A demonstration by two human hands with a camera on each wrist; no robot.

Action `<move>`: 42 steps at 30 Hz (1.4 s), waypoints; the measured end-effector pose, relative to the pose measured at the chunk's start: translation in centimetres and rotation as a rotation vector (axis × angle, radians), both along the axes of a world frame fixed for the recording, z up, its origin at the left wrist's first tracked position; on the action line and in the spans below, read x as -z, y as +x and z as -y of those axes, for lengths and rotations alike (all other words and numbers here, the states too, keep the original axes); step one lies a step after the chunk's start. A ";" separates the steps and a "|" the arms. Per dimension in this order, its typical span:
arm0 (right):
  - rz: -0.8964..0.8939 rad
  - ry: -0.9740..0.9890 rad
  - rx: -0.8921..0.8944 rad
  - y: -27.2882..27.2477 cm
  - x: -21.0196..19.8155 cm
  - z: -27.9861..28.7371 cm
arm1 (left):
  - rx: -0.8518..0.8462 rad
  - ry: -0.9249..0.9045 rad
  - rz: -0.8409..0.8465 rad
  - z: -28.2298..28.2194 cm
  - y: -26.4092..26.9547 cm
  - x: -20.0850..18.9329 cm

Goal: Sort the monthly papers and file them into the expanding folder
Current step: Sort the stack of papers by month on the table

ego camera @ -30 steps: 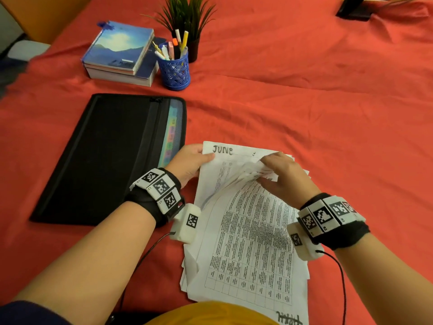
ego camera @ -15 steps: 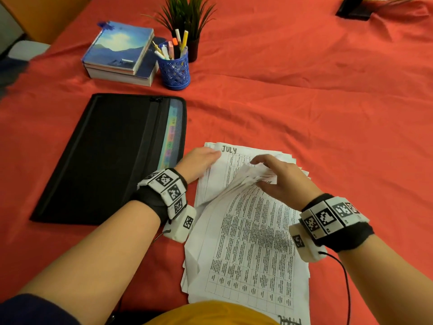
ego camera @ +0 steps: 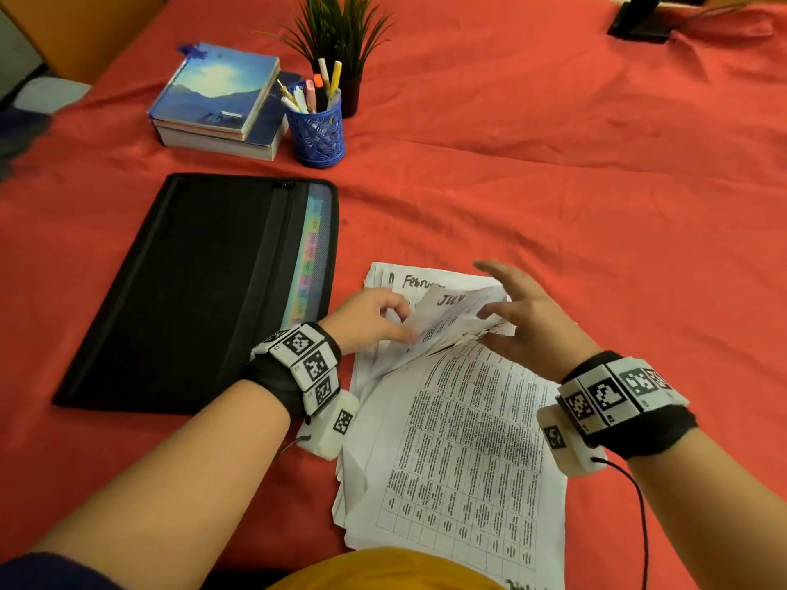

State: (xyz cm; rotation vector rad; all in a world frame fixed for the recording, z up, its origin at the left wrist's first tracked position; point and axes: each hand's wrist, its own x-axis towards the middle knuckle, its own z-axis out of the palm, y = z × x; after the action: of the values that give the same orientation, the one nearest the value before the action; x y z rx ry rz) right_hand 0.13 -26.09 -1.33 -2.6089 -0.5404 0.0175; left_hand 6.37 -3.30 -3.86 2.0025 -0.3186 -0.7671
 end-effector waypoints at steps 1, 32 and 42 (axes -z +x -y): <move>-0.004 -0.012 -0.017 0.1 0.0 0.0 | 0.011 -0.027 -0.025 -0.1 -0.1 0.1; 0.042 0.011 0.092 0.1 0.9 -1.3 | -0.269 0.029 -0.030 0.1 -0.5 0.7; 0.025 0.014 0.151 -0.3 0.9 -1.2 | -0.071 -0.012 -0.061 0.0 -1.1 -0.7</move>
State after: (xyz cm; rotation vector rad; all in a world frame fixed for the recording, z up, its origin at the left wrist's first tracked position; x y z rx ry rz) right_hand -0.19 -24.92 -2.18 -2.6321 -0.3494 -0.0671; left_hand 5.26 -3.31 -3.17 1.9646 -0.2148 -0.7783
